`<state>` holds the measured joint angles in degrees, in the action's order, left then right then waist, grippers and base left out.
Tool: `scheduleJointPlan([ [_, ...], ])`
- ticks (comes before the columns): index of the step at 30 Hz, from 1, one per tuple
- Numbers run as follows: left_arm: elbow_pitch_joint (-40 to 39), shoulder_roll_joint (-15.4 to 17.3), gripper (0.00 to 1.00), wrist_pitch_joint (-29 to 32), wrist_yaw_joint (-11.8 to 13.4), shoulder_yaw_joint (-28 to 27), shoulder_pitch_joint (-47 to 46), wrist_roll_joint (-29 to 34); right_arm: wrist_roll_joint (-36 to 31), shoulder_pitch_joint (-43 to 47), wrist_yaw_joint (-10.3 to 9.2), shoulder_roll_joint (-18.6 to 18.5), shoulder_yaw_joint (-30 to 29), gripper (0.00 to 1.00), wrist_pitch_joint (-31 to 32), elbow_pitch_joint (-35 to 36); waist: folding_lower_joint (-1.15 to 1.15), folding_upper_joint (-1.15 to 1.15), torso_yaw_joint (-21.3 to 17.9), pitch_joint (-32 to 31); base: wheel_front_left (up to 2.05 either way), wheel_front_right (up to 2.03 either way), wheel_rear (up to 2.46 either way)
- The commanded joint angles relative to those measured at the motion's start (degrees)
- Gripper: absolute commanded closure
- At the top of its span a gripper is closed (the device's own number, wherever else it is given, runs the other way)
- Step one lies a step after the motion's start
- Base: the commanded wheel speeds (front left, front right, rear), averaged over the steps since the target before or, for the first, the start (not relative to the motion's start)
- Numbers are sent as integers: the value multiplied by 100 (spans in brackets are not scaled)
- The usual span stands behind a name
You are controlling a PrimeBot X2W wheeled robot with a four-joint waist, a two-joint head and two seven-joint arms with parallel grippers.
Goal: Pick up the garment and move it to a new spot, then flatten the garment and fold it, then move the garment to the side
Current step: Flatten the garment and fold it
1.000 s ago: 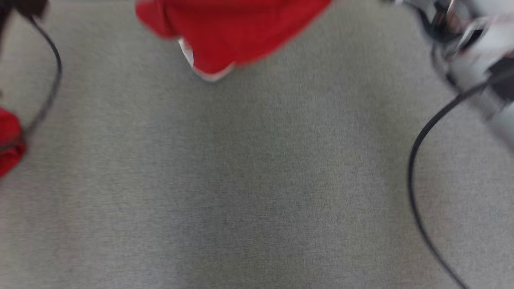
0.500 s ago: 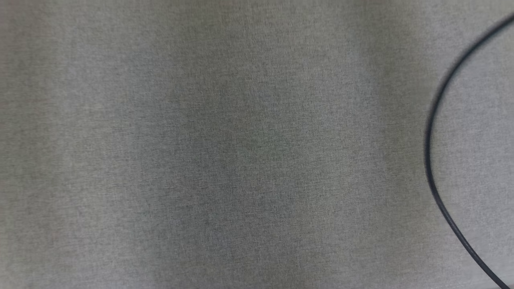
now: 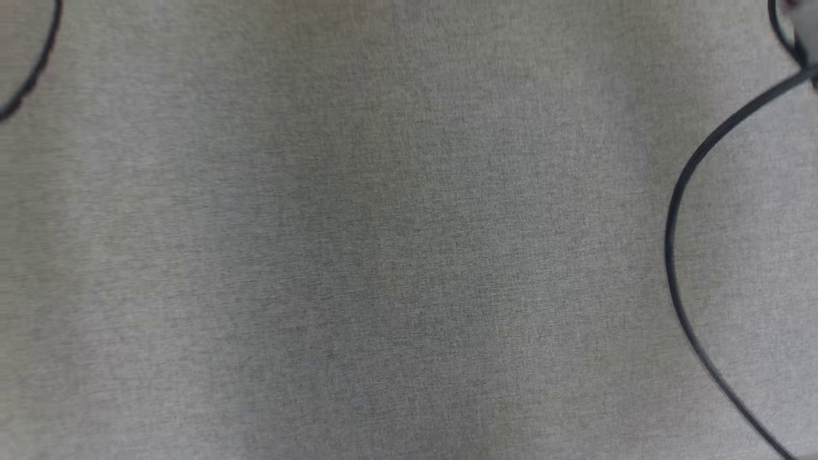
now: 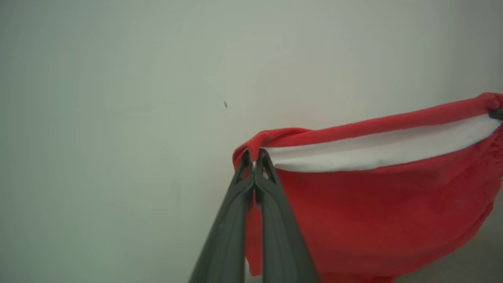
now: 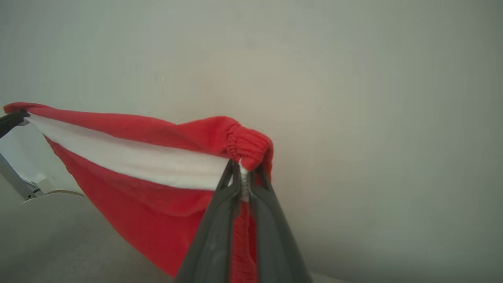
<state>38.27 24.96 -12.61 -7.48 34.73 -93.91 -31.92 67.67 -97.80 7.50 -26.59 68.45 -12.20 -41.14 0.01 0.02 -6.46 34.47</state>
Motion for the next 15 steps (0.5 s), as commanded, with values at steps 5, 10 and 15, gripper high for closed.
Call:
scheduleJointPlan([
  [5, -470, 175, 100, -153, 47, -79, 883, -281, 122, 688, -2, -406, 309, 100, -167, 688, -1, -2, 68, -339, 0, 0, 0],
  [10, -1491, 390, 100, -205, 380, -202, 2413, -591, 112, 1699, -2, -780, 435, 100, -284, 1522, -1, -2, 11, -780, 0, 0, 0],
  [15, -2527, 602, 100, -236, 867, -283, 3924, -738, 238, 2653, -2, -1075, 274, 100, -306, 2219, -1, -2, 1, -1152, 0, 0, 0],
])
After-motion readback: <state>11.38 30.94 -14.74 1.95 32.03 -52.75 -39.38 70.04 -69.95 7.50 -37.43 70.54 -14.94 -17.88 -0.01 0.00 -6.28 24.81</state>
